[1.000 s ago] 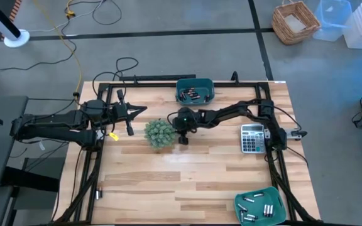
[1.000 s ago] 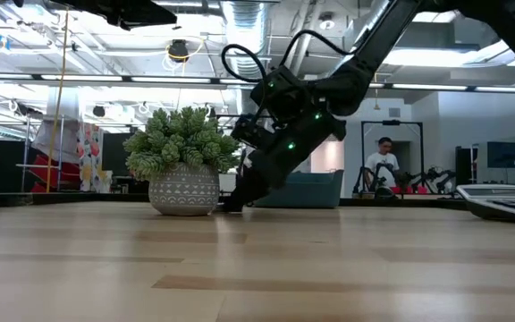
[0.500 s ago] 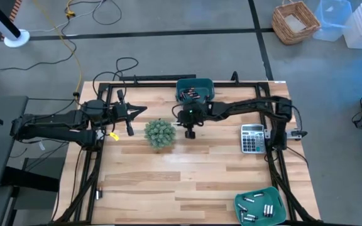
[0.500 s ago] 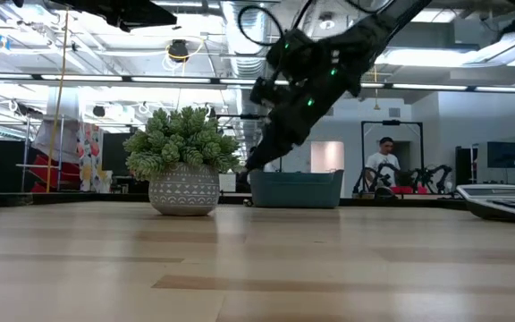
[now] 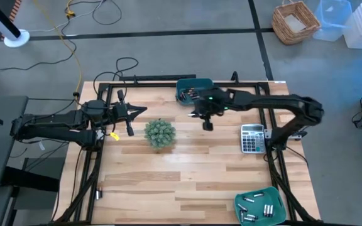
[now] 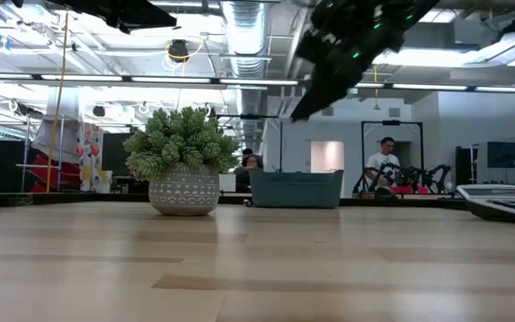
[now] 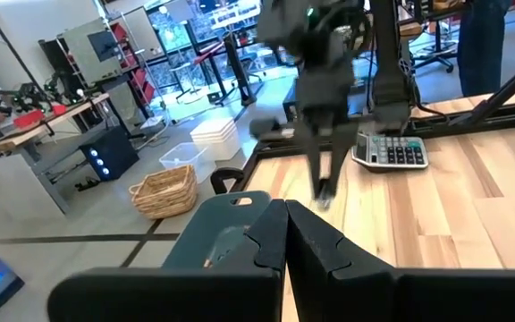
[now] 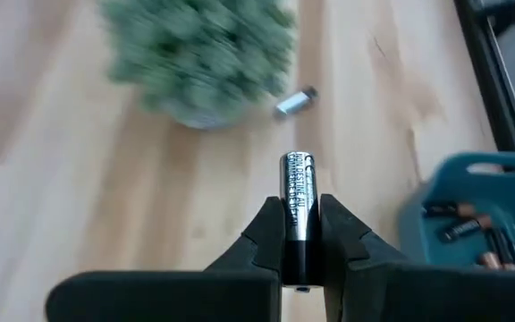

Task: Sort batteries
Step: Put the silver battery into the green bin

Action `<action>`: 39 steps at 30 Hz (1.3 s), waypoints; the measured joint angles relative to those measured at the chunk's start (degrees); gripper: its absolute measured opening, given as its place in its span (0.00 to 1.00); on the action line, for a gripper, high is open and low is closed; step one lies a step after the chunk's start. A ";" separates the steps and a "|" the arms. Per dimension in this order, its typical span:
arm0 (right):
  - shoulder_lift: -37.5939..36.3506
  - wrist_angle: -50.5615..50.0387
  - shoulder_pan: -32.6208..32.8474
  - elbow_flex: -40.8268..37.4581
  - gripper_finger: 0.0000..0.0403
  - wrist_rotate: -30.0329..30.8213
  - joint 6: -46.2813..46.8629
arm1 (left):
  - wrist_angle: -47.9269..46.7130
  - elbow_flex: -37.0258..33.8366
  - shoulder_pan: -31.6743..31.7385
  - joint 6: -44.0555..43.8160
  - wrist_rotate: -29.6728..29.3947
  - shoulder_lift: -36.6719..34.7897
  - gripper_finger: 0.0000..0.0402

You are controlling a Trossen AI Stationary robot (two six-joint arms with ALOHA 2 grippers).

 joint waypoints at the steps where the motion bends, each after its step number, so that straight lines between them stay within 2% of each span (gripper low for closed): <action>1: -2.02 0.59 0.00 -1.35 0.10 -1.25 0.00 | 0.09 0.00 0.00 -0.19 0.00 0.00 0.00; 5: -10.95 3.77 1.45 -6.86 0.10 -5.89 0.04 | 0.72 0.00 0.00 -0.37 0.00 0.42 0.00; 13: -28.45 2.83 7.04 -16.57 0.10 -14.34 1.72 | 1.65 0.09 0.00 -2.52 0.00 2.87 0.00; 22: -45.19 3.42 18.29 -25.59 0.10 -19.09 5.44 | 3.93 0.09 0.00 -8.11 0.41 8.04 0.00; 26: -49.08 7.71 24.09 -29.79 0.10 -22.17 6.51 | 6.28 0.09 0.00 -8.51 2.36 10.29 0.00; 30: -50.94 13.33 30.23 -33.79 0.10 -22.60 11.52 | 7.63 0.09 -0.02 -9.92 3.10 11.71 0.00; 39: -51.14 24.30 51.39 -41.34 0.10 -21.00 22.93 | 7.48 0.00 -1.95 -14.13 3.10 12.15 0.00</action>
